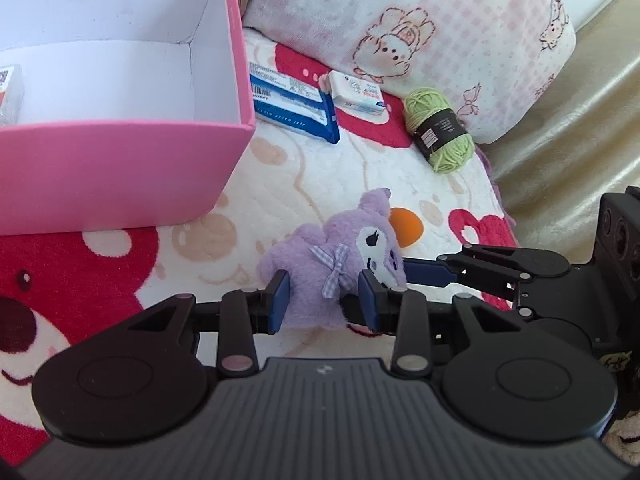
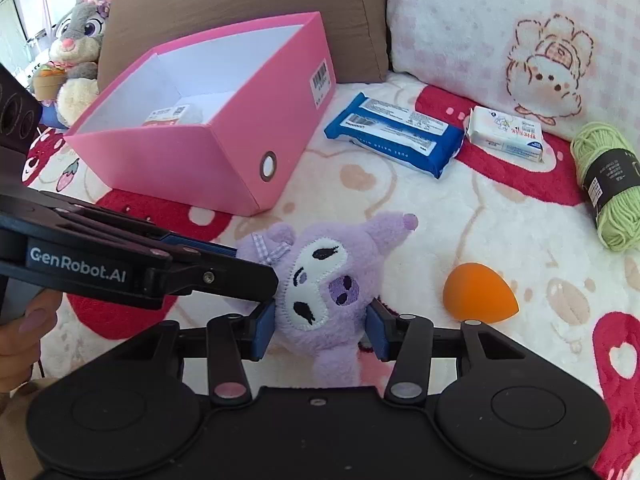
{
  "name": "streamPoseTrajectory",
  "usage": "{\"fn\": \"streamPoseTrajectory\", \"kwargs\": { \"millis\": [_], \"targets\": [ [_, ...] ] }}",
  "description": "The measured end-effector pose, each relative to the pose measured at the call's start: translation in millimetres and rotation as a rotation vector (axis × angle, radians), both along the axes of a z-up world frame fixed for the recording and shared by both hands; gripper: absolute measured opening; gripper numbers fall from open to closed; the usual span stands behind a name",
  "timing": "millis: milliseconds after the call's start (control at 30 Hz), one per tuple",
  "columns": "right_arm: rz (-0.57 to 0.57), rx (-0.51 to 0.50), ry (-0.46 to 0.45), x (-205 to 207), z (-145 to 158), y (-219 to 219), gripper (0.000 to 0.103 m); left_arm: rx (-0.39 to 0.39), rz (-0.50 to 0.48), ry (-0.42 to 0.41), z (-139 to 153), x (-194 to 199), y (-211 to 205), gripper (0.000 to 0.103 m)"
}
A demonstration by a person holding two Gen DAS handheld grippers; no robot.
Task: Organize objects
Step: 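Lift the held plush toy with the left tool over the pink box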
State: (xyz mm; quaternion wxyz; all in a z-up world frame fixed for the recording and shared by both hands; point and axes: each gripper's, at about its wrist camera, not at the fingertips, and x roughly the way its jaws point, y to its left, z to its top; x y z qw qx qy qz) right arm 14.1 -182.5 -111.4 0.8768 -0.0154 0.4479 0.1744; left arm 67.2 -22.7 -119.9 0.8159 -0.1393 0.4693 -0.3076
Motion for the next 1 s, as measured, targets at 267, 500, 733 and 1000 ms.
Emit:
{"fn": "streamPoseTrajectory", "kwargs": {
  "millis": [267, 500, 733, 1000],
  "targets": [
    [0.028, -0.006, -0.035, -12.1, 23.3, 17.9, 0.055, 0.016, 0.002, -0.029, 26.6, -14.8, 17.0, 0.035],
    [0.051, -0.035, -0.073, -25.2, 45.7, 32.8, 0.056, 0.027, 0.009, -0.052, 49.0, -29.3, 29.3, 0.035],
    [0.063, -0.043, -0.108, -38.7, 66.8, 44.8, 0.058, 0.041, 0.008, -0.077, 72.9, -41.3, 37.9, 0.035],
    [0.099, -0.068, -0.137, -52.0, 92.9, 56.1, 0.059, 0.008, 0.011, -0.068, 95.1, -53.2, 54.4, 0.034]
  ]
}}
